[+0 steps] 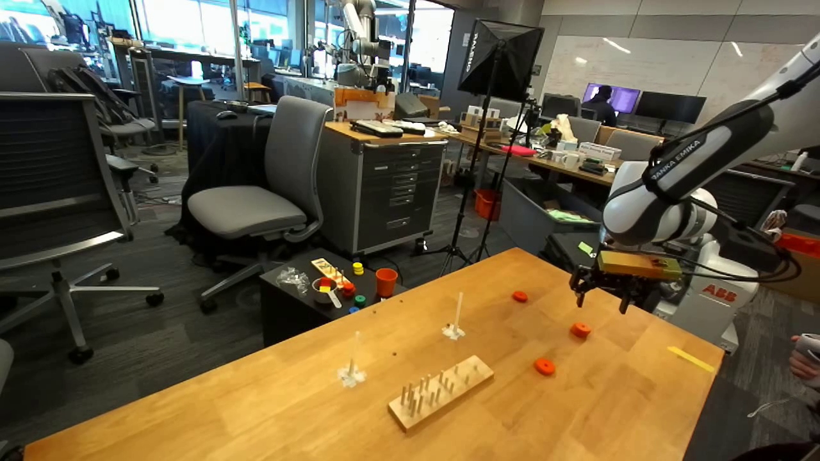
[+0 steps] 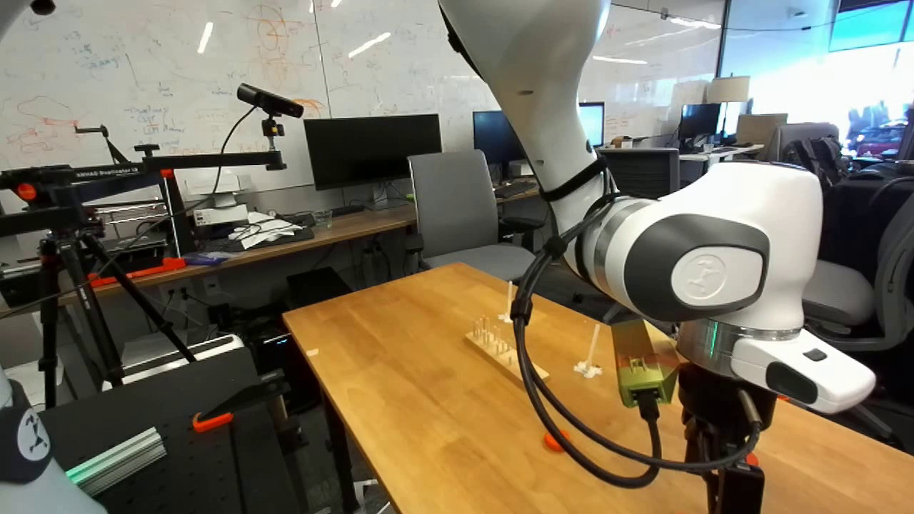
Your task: Attach the orange discs to the rods on the wooden rack
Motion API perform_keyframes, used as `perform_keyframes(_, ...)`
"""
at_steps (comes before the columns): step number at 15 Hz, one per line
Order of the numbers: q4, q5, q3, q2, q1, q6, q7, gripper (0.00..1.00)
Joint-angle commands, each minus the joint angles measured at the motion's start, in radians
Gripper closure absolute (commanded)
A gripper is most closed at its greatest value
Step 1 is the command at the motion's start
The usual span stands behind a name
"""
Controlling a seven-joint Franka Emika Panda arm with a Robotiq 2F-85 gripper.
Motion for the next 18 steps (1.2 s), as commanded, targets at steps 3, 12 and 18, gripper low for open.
perform_keyframes(3, 0.091, 0.059, 0.016, 0.069, -0.003, -0.006, 0.01, 0.0)
perform_keyframes(12, 0.182, 0.125, 0.027, 0.175, -0.031, -0.016, 0.035, 0.0)
perform_keyframes(18, 0.224, 0.196, 0.051, 0.216, -0.038, 0.0, 0.062, 0.0)
